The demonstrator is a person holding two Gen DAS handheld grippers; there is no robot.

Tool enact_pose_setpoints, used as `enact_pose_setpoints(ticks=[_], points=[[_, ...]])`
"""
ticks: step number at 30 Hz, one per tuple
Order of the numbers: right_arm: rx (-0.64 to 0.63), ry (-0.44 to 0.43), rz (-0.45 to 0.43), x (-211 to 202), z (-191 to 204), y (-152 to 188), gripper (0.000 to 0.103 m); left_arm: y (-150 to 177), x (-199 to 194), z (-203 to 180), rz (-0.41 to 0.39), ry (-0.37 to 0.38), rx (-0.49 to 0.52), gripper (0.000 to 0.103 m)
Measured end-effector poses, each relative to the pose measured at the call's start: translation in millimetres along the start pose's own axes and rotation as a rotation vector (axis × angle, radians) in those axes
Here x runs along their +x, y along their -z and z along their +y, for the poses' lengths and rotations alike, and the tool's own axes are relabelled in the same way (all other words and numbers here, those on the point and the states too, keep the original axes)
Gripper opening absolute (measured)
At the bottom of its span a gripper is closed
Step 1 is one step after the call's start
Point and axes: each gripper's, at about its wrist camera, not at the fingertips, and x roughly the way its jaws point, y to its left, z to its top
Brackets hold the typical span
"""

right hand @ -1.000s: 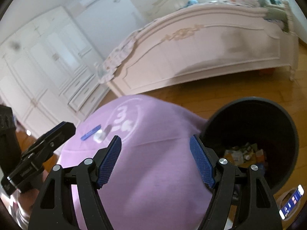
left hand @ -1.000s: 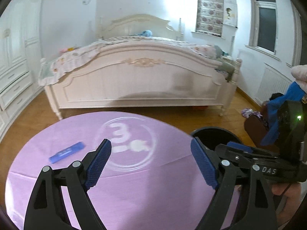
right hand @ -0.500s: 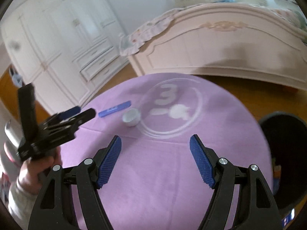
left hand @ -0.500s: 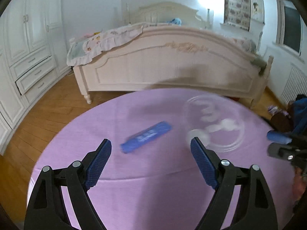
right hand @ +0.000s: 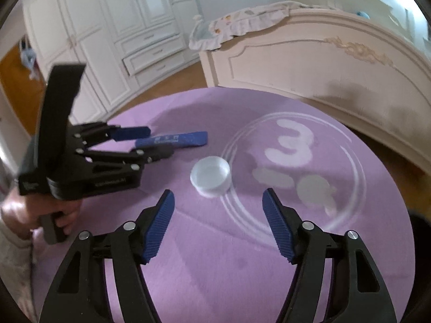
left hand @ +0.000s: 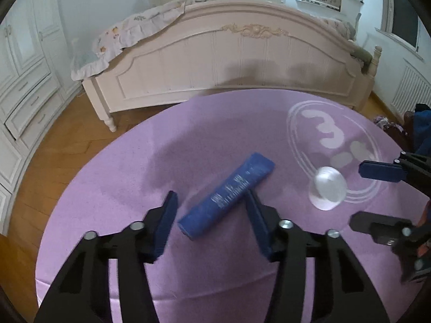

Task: Collect trash
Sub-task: 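Grasp the blue tube with the left tool while the right tool grasps the clear cup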

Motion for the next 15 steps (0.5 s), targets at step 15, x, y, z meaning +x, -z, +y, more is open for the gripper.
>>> enact_pose_setpoints(ticks=[15], points=[[0.074, -0.057, 0.005, -4.7, -11.5, 2.1, 0.038, 6.3, -13.5, -5.8, -0.040, 0.069, -0.121, 0.012]])
